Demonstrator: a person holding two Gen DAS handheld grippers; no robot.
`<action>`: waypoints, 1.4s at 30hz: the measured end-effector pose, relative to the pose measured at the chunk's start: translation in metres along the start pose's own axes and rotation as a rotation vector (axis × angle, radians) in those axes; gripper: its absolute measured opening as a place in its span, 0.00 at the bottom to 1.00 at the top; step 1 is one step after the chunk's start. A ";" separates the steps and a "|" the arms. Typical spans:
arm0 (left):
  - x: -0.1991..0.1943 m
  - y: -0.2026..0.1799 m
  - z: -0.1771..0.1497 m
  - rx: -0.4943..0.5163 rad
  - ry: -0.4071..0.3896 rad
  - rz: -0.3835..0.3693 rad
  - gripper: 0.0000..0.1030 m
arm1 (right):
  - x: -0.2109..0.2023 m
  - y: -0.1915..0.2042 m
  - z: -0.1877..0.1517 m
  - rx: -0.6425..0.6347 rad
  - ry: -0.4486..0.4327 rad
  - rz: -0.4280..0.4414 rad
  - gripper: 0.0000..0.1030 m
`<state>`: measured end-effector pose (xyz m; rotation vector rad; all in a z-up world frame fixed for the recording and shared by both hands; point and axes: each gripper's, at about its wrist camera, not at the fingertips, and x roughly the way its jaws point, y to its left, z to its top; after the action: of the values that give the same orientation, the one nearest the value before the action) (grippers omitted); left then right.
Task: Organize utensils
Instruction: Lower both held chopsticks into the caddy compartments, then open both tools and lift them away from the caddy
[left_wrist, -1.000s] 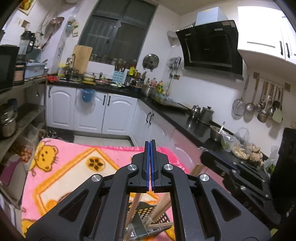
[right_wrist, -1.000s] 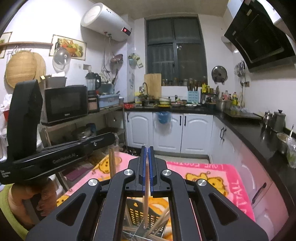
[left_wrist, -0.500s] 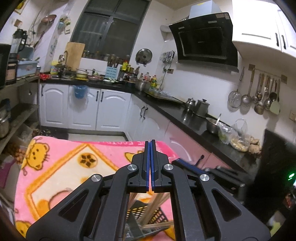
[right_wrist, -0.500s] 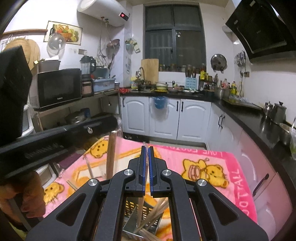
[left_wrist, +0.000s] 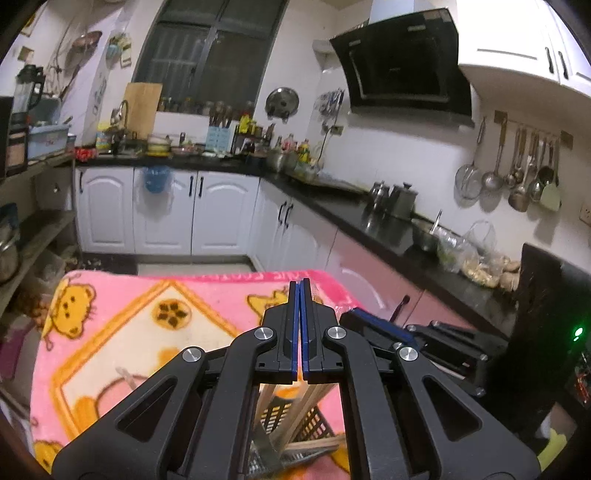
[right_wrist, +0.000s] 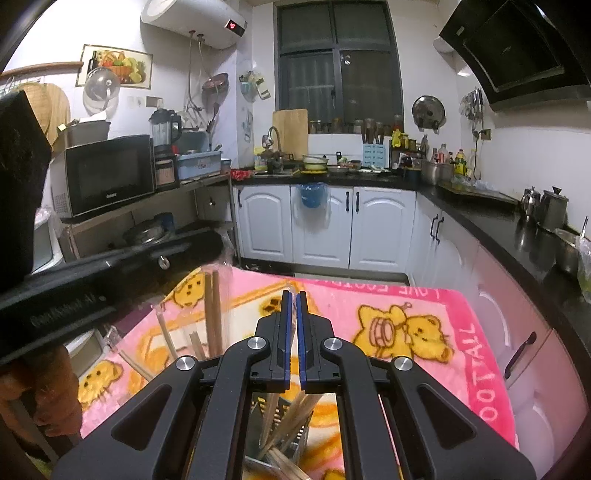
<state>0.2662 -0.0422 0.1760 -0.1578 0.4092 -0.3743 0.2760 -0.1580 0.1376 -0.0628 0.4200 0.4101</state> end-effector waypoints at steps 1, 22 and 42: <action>0.002 0.002 -0.002 -0.002 0.008 0.002 0.00 | 0.001 0.000 -0.001 0.001 0.007 0.002 0.03; 0.006 0.029 -0.055 0.007 0.162 0.122 0.11 | 0.005 -0.002 -0.029 0.011 0.133 -0.006 0.05; -0.043 0.040 -0.063 -0.008 0.136 0.162 0.60 | -0.030 0.002 -0.043 -0.001 0.132 -0.030 0.39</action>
<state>0.2165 0.0067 0.1256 -0.1066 0.5544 -0.2240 0.2339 -0.1739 0.1109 -0.0976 0.5478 0.3777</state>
